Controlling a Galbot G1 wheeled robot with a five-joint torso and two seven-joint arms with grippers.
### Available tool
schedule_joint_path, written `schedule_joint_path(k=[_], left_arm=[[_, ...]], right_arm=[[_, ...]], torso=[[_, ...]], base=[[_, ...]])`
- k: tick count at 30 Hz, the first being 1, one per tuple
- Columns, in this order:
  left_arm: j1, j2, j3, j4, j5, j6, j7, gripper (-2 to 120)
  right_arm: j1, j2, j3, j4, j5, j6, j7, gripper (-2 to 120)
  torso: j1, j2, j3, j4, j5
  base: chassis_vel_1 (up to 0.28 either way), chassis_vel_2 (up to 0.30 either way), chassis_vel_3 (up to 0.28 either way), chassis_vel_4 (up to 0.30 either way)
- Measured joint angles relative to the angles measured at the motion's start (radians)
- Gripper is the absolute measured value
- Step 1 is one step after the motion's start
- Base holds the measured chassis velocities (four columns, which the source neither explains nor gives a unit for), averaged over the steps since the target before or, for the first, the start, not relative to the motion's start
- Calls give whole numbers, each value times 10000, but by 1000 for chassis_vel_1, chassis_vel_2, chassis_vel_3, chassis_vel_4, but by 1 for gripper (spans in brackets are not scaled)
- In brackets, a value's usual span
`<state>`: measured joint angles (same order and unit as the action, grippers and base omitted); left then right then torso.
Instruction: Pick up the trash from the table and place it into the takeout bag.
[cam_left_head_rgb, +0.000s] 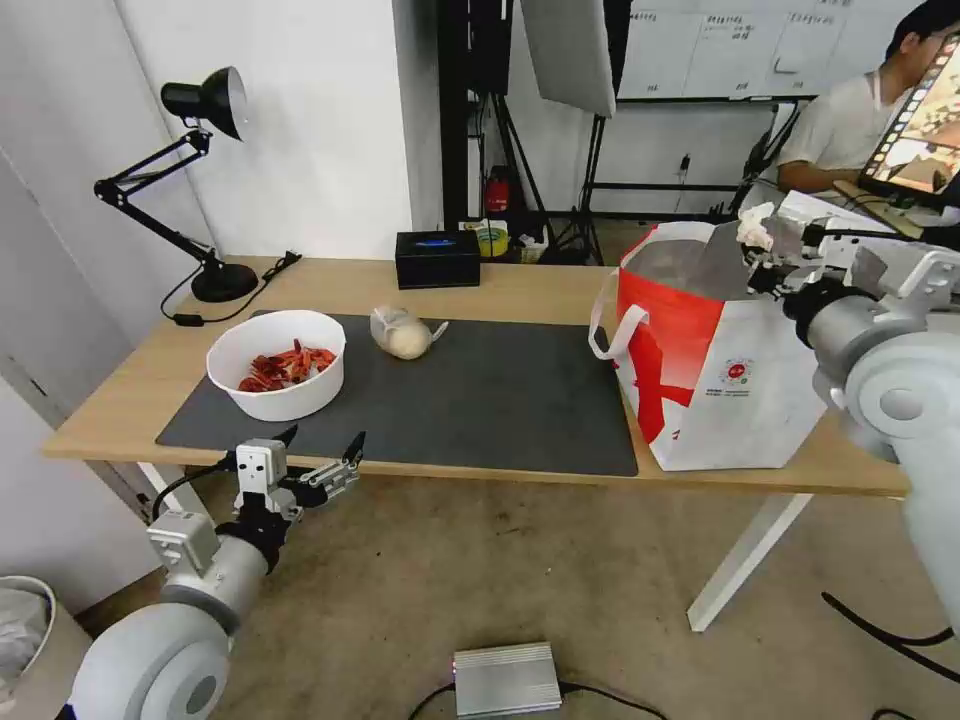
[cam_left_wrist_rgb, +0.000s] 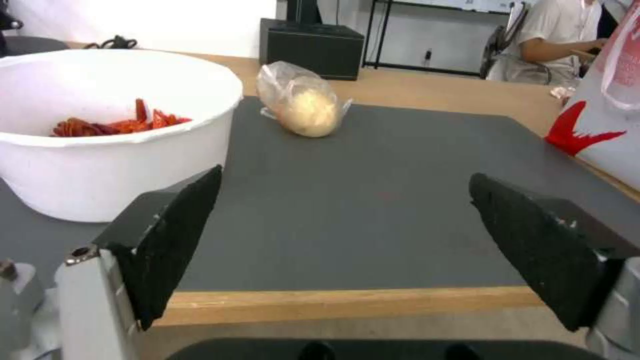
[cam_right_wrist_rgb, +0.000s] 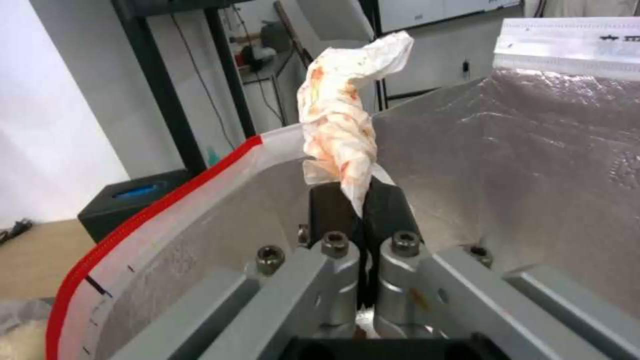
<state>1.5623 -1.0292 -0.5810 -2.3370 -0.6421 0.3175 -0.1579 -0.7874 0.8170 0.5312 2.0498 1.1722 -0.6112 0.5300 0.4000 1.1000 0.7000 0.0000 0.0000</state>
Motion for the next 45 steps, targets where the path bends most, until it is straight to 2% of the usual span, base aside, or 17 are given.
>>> schedule_joint_path(k=[8,11,14,19,21,22,24,26,31,34,36,38,40,42,43,44,45], left_arm=[[40,-60,14,-108,0,-1,0,100],[82,-65,4,-173,1,-1,0,100],[184,-65,-60,-276,1,-2,0,100],[264,-67,-105,-365,3,-2,-4,100],[301,-69,-118,-401,4,-2,-6,100],[342,-69,-142,-454,5,-1,-6,100],[353,-69,-147,-467,6,-2,-7,100],[379,-73,-153,-506,9,-2,-7,100],[418,-110,-153,-548,23,-2,-8,100],[443,-149,-153,-580,46,-1,-8,100],[447,-151,-153,-588,47,-1,-9,100],[459,-156,-168,-617,48,2,-9,100],[510,-183,-231,-647,49,6,-12,100],[532,-191,-247,-652,50,6,-11,100],[585,-222,-280,-659,64,7,-8,100],[585,-222,-280,-659,64,7,-8,100],[601,-238,-295,-665,71,6,-2,100]], right_arm=[[-227,-180,156,181,-7,-9,-13,0],[-331,-255,225,272,25,-10,10,6],[-390,-353,332,340,206,-26,28,21],[-439,-420,399,437,298,-59,33,32],[-479,-447,441,514,327,-95,33,39],[-552,-480,501,612,360,-163,34,46],[-574,-489,518,633,368,-189,36,50],[-644,-518,568,662,370,-223,40,62],[-742,-563,633,726,340,-230,38,76],[-756,-585,665,771,309,-212,-97,92],[-760,-585,669,782,304,-174,-170,95],[-797,-585,679,851,172,60,-456,99],[-918,-570,686,919,-232,1086,-1403,100],[-939,-563,686,925,-266,1414,-1697,100],[-1015,-547,681,945,-289,2542,-2781,100],[-1015,-547,681,945,-289,2542,-2781,100],[-1077,-542,680,992,-274,2957,-3334,100]], torso=[[0,0,0,0,0],[0,-1,0,0,0],[0,0,0,0,0],[0,0,0,0,0],[0,0,0,0,0],[0,0,0,0,0],[0,0,0,0,0],[0,0,0,0,0],[0,0,0,0,1],[0,0,0,0,0],[0,0,0,0,0],[0,0,0,0,0],[0,0,0,0,0],[0,0,0,-1,0],[0,0,0,1,0],[0,0,0,1,0],[1,0,0,1,-1]], base=[[0,0,0,0],[0,0,0,0],[0,0,0,0],[0,0,0,0],[0,0,0,0],[0,0,0,0],[0,0,0,0],[0,0,0,0],[0,0,0,0],[0,0,0,0],[0,0,0,0],[0,0,0,0],[0,0,0,0],[0,0,0,0],[0,0,0,0],[0,0,0,0],[0,0,0,0]])
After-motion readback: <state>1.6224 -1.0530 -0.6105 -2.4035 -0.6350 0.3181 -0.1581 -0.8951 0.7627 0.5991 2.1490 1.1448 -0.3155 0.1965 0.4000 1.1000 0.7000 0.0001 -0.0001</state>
